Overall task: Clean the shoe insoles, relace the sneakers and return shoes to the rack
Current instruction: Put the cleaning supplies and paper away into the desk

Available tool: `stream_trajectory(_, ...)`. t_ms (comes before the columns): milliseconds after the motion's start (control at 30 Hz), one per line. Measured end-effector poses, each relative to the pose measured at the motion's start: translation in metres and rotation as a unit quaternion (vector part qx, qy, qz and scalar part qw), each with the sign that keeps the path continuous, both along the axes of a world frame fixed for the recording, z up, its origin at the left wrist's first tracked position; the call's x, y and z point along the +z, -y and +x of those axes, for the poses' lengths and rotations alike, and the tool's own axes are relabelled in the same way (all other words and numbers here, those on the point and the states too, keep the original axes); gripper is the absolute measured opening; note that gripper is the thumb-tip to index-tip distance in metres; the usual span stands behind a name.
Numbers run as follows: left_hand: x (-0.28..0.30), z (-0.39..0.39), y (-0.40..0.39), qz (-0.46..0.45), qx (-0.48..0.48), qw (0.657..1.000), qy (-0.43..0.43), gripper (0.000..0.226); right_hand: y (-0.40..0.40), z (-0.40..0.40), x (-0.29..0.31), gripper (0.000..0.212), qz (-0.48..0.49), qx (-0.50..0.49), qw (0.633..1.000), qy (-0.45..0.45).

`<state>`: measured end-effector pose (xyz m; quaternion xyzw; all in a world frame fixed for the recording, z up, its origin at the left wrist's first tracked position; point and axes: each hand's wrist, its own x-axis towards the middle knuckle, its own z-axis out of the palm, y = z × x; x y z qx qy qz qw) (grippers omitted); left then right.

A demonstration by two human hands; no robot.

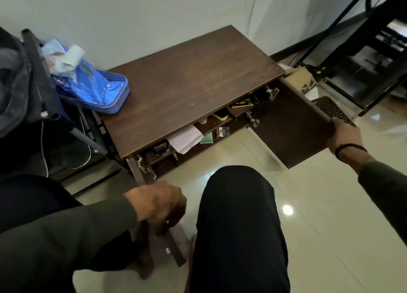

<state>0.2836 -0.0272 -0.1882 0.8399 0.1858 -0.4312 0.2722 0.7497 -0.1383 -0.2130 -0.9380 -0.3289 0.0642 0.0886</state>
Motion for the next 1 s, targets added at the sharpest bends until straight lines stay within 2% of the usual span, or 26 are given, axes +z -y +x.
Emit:
stream_trajectory(67, 0.005, 0.016, 0.004, 0.03, -0.036, 0.999, 0.001, 0.029, 0.01, -0.013, -0.001, 0.039, 0.021, 0.009, 1.0, 0.002)
stream_trajectory(133, 0.004, 0.037, 0.01, 0.061, -0.08, 0.995, -0.004, 0.036, 0.016, -0.024, 0.0, 0.038, 0.028, -0.003, 1.0, -0.01)
stream_trajectory(233, 0.005, 0.064, 0.012, 0.102, -0.157, 0.982, -0.007, 0.045, 0.016, -0.039, 0.007, 0.037, 0.052, -0.066, 0.994, -0.071)
stream_trajectory(300, 0.009, 0.076, 0.015, 0.122, -0.172, 0.977, -0.019, 0.043, 0.015, -0.048, 0.012, 0.035, 0.063, -0.099, 0.985, -0.129)
stream_trajectory(367, 0.015, 0.087, 0.016, 0.14, -0.145, 0.979, -0.005, 0.039, 0.014, -0.056, 0.015, 0.035, 0.08, -0.125, 0.971, -0.188)
stream_trajectory(433, 0.018, 0.098, 0.008, 0.171, -0.117, 0.977, 0.047, 0.032, 0.011, -0.065, 0.015, 0.032, 0.099, -0.148, 0.956, -0.235)
stream_trajectory(500, 0.019, 0.105, -0.004, 0.204, -0.098, 0.969, 0.103, 0.032, 0.007, -0.073, 0.011, 0.028, 0.11, -0.165, 0.945, -0.261)
stream_trajectory(667, 0.015, 0.111, -0.032, 0.278, -0.001, 0.945, 0.175, 0.034, -0.006, -0.093, 0.003, 0.026, 0.147, -0.194, 0.925, -0.293)
stream_trajectory(767, 0.008, 0.107, -0.042, 0.303, 0.066, 0.926, 0.216, 0.031, -0.016, -0.105, 0.0, 0.021, 0.168, -0.238, 0.879, -0.378)
stream_trajectory(933, -0.01, 0.1, -0.052, 0.29, 0.175, 0.899, 0.278, 0.024, -0.063, -0.16, 0.001, 0.027, 0.226, -0.267, 0.79, -0.503)
stream_trajectory(1000, -0.017, 0.097, -0.056, 0.308, 0.191, 0.883, 0.299, 0.026, -0.087, -0.183, 0.0, 0.03, 0.244, -0.273, 0.78, -0.508)
